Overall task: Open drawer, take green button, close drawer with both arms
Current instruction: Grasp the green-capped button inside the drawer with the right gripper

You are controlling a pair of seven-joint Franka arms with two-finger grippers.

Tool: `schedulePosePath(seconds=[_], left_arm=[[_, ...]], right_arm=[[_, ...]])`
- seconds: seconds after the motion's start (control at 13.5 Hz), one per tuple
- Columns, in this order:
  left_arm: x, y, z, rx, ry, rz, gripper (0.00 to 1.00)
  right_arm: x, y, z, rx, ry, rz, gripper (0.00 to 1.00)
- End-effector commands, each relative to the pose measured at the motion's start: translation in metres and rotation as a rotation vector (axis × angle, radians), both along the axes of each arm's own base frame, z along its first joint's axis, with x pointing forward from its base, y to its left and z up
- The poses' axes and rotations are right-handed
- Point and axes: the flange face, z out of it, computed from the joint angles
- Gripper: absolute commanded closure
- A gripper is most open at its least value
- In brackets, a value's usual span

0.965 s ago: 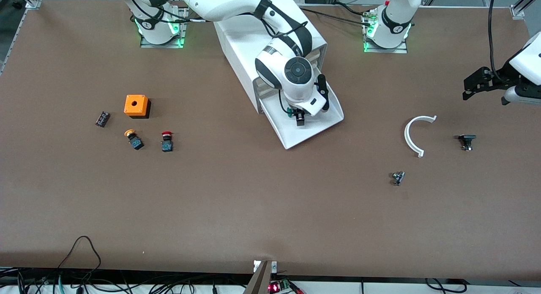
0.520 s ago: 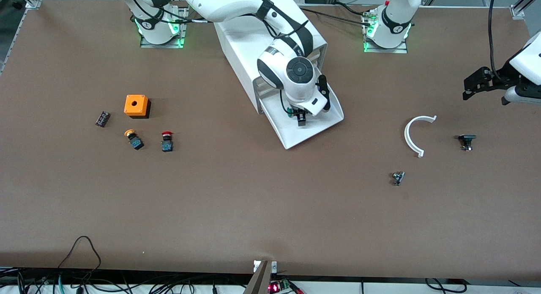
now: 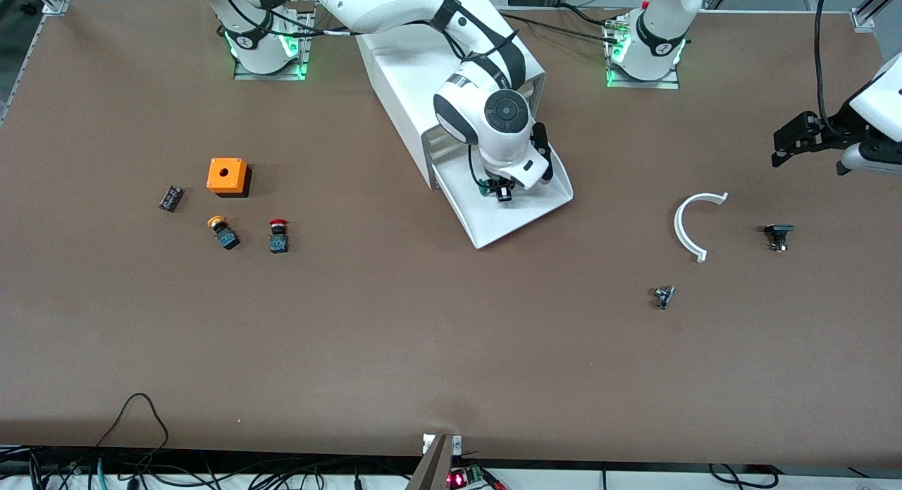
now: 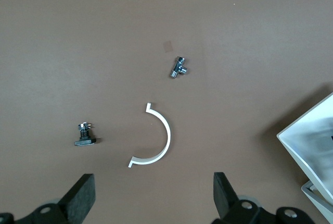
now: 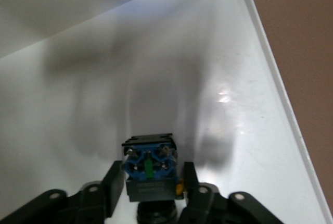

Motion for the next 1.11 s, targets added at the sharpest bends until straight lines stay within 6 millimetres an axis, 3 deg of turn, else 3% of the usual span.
schedulePosePath(seconds=[0.0,0.15,0.52,0.74,1.04], left_arm=[[0.003,0.0,0.007,0.035,-0.008,0.002,0.0],[0.004,-0.002,0.007,0.03,-0.008,0.008,0.0],[0.004,-0.002,0.008,0.028,-0.01,0.01,0.0],[0.004,-0.002,0.008,0.027,-0.01,0.01,0.0],[0.008,-0.013,0.001,0.018,-0.003,-0.002,0.0]], right_arm=[[0.002,0.003,0.001,-0.002,-0.023,0.021,0.56],[0.004,0.002,0.003,-0.002,-0.029,0.022,0.64],[0.009,0.004,0.032,0.029,-0.063,0.022,0.74],[0.019,-0.003,0.083,0.078,-0.091,0.004,0.75],[0.056,-0.04,0.141,0.117,-0.123,-0.067,0.75]])
